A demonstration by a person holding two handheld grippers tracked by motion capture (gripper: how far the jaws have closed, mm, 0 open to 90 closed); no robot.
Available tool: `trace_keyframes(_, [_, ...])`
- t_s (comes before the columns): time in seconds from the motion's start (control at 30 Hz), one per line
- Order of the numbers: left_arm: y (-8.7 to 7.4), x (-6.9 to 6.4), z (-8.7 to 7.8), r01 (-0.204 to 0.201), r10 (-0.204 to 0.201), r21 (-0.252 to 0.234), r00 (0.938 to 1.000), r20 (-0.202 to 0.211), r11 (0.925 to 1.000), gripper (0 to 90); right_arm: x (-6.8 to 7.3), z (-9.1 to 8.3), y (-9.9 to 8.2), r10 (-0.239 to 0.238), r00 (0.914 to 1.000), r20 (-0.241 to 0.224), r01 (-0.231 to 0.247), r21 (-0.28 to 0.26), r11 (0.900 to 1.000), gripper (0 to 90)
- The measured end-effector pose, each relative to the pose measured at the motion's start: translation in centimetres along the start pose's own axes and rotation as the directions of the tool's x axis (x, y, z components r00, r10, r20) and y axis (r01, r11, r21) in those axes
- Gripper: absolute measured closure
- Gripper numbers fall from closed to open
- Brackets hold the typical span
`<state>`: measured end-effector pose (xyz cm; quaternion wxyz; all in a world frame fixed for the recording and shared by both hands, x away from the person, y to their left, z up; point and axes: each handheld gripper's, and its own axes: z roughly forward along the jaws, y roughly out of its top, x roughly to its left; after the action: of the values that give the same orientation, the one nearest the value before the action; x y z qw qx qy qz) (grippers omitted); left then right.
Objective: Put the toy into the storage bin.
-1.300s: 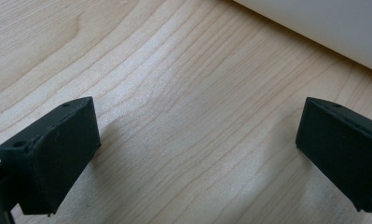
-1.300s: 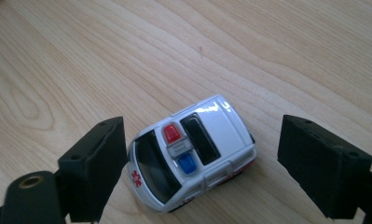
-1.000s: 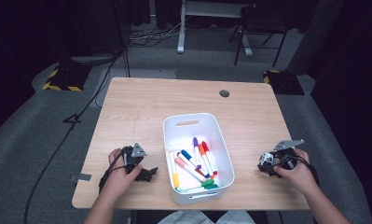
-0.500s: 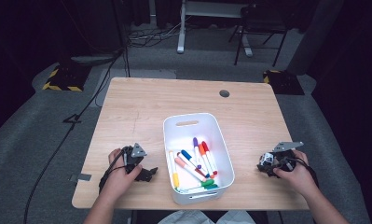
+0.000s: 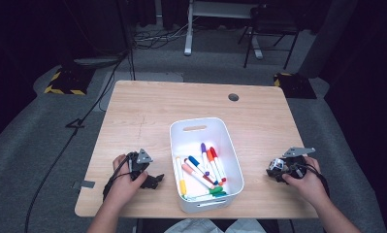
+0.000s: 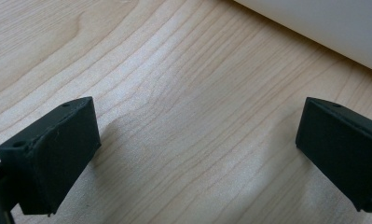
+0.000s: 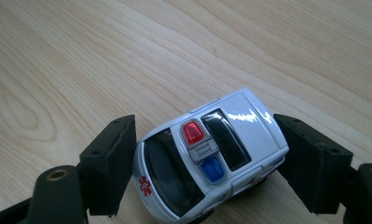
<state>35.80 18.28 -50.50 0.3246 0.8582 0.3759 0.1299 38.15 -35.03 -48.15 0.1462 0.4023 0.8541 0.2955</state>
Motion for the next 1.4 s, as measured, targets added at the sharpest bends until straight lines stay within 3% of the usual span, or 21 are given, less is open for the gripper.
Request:
trace_keyframes(0.37, [0.0,0.0,0.0,-0.001,0.001,0.002,1.0,0.0,1.0,0.0,1.2,-1.9,2.3,-0.029,0.9991,-0.03,0.029,-0.01,0.9995,24.6])
trace_keyframes(0.8, [0.0,0.0,0.1,0.004,-0.004,-0.004,1.0,-0.001,1.0,0.0,2.5,-4.2,5.4,-0.06,0.9964,-0.06,0.056,-0.065,0.9963,24.6])
trace_keyframes(1.1, [0.0,0.0,0.1,0.006,-0.006,-0.006,1.0,-0.001,1.0,0.0,4.0,-5.6,7.8,-0.113,0.9882,-0.103,0.102,-0.113,0.9884,24.6])
trace_keyframes(1.4, [0.1,0.0,0.2,0.012,-0.012,-0.004,0.9999,-0.003,0.9999,0.0,5.6,-6.7,10.1,-0.13,0.9839,-0.122,0.112,-0.146,0.983,24.6])
